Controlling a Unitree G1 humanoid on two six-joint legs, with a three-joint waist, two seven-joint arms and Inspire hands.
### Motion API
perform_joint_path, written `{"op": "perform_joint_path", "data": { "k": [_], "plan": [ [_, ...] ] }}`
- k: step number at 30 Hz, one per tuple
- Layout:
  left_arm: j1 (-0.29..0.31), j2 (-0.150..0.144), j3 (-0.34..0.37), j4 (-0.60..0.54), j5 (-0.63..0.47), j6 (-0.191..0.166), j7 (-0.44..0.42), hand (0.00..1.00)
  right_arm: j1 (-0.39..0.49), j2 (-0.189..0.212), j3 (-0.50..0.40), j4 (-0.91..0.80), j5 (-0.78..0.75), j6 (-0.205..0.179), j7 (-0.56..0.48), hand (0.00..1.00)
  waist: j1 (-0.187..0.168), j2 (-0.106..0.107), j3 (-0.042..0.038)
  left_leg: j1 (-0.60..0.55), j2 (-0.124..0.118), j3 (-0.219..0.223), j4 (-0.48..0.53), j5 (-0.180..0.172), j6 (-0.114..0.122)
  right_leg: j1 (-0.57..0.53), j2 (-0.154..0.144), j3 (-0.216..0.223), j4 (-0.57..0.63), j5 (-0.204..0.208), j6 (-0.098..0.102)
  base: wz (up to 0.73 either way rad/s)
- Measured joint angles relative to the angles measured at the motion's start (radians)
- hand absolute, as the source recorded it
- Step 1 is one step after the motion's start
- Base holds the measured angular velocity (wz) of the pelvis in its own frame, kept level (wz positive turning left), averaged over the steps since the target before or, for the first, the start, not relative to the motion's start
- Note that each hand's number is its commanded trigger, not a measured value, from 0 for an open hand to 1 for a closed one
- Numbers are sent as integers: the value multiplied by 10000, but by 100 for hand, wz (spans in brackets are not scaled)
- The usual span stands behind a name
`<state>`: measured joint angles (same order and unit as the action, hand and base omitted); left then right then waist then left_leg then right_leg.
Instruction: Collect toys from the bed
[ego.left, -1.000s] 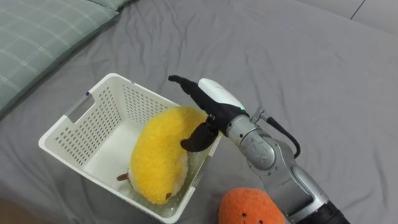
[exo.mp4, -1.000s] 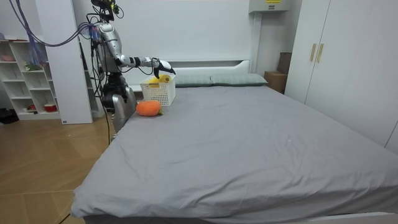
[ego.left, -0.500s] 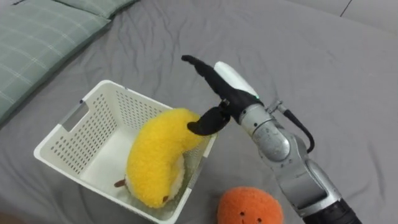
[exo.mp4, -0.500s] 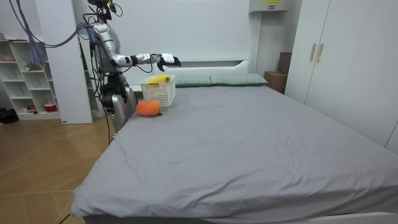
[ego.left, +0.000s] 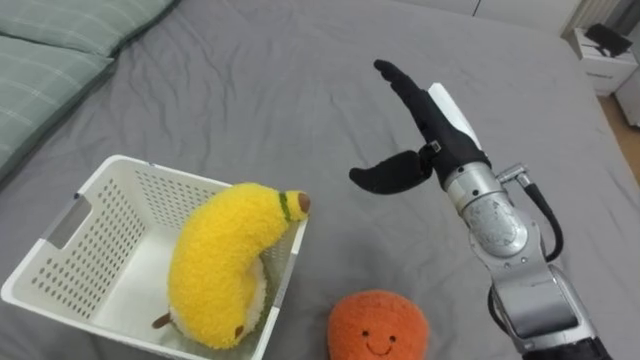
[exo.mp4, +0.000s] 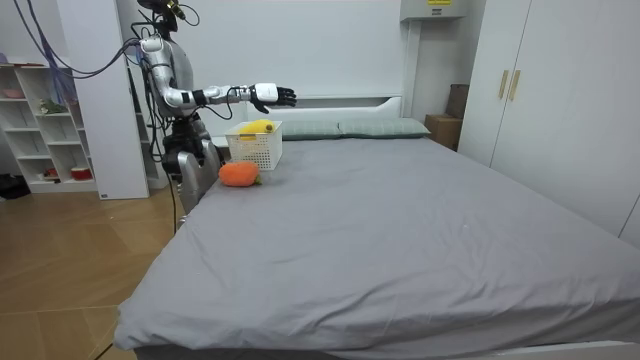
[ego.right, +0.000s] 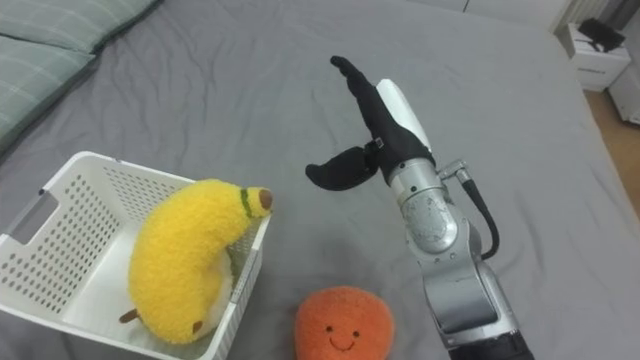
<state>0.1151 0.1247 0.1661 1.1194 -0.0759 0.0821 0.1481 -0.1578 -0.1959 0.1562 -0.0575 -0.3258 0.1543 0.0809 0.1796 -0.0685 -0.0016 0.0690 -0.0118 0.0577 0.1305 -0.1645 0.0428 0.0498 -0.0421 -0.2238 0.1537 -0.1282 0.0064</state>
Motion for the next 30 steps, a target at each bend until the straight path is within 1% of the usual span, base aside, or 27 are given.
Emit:
{"op": "perform_joint_path", "data": {
  "k": [1, 2, 4, 6, 8, 10, 13, 15, 17, 19, 22, 26, 27, 30],
  "plan": [
    [31, 0, 49, 9, -5, -1, -14, 0, 223, 0, -119, 0, 20, -80, -1, 0, -91, 8, 5, 27, -1, 19, -8, -1, 1, 16, -1, 25, 5, 1, 1, -8],
    [39, 0, 83, 11, -6, -2, -22, 0, 340, 0, -184, 0, 23, -96, -1, 0, -103, 14, 10, 42, 1, 50, -14, -1, 1, 18, 0, 51, 11, 1, 1, -12],
    [96, -26, 200, 18, -6, -23, -37, 0, 751, -45, -377, 46, 29, -98, -43, 0, -134, 63, 43, 100, 17, 201, -28, -20, 10, 13, -7, 200, 38, 2, -1, -18],
    [106, -81, 300, 18, -18, -24, -37, 0, 1021, -48, -608, 86, 87, -98, -41, 0, -216, 96, 70, 102, 19, 239, -24, -32, 16, -16, -9, 273, 140, 1, 0, -11],
    [120, -114, 311, 10, -25, -21, -37, 0, 1187, -52, -771, 101, 90, -96, -42, 0, -373, 90, 68, 46, 14, 249, -9, -50, 23, -60, -54, 281, 163, -3, 2, -5],
    [104, -142, 308, 0, -99, 16, -20, 0, 1399, -46, -803, 126, 71, -99, -41, 0, -476, 65, 49, -51, 7, 265, 44, -54, 22, -157, -25, 298, 172, -1, 0, 0],
    [122, -140, 291, -14, -166, 30, 9, 0, 1794, -6, -814, 542, 10, -92, -25, 0, -535, 61, 43, -24, 3, 269, 64, -51, 25, -145, -8, 290, 167, -1, 1, 0],
    [120, -145, 257, -40, -378, 28, 10, 0, 1873, 41, -803, 900, -95, -88, 57, 0, -563, 78, 55, -16, 3, 268, 60, -50, 26, -149, -11, 279, 167, -1, 2, 0],
    [148, -157, 223, -75, -528, 26, 24, 0, 1910, 44, -759, 1275, -191, -93, 70, 0, -607, 96, 60, 22, 5, 263, 48, -50, 26, -135, -10, 273, 166, -1, 2, 0],
    [167, -158, -23, -107, -549, 27, 179, 0, 2003, 56, -582, 1984, -354, -94, 37, 0, -654, 97, 61, 43, 11, 233, 39, -52, 24, -95, -15, 229, 163, -1, 3, 4],
    [167, -144, -190, -107, -693, 27, 259, 0, 2148, 67, -270, 2512, -524, 8, 109, 0, -632, 127, 75, -29, 5, 224, 47, -55, 25, -117, -12, 231, 159, -4, 6, 1],
    [167, -146, -368, -108, -763, 27, 397, 0, 2171, 96, -64, 2820, -735, 7, 400, 0, -619, 127, 75, -44, -3, 223, 50, -54, 25, -153, -11, 255, 141, -7, 8, 0],
    [168, -142, -523, -114, -907, 27, 449, 0, 2171, 95, 36, 2958, -731, -1, 421, 0, -618, 117, 68, -26, -5, 221, 50, -54, 25, -151, -8, 254, 128, -8, 9, 0],
    [217, -146, -635, -223, -1092, 21, 595, 0, 2178, 103, 360, 3381, -715, 0, 507, 0, -592, 107, 66, -34, -7, 219, 44, -54, 26, -162, -8, 251, 119, -8, 10, 0]
  ]
}}
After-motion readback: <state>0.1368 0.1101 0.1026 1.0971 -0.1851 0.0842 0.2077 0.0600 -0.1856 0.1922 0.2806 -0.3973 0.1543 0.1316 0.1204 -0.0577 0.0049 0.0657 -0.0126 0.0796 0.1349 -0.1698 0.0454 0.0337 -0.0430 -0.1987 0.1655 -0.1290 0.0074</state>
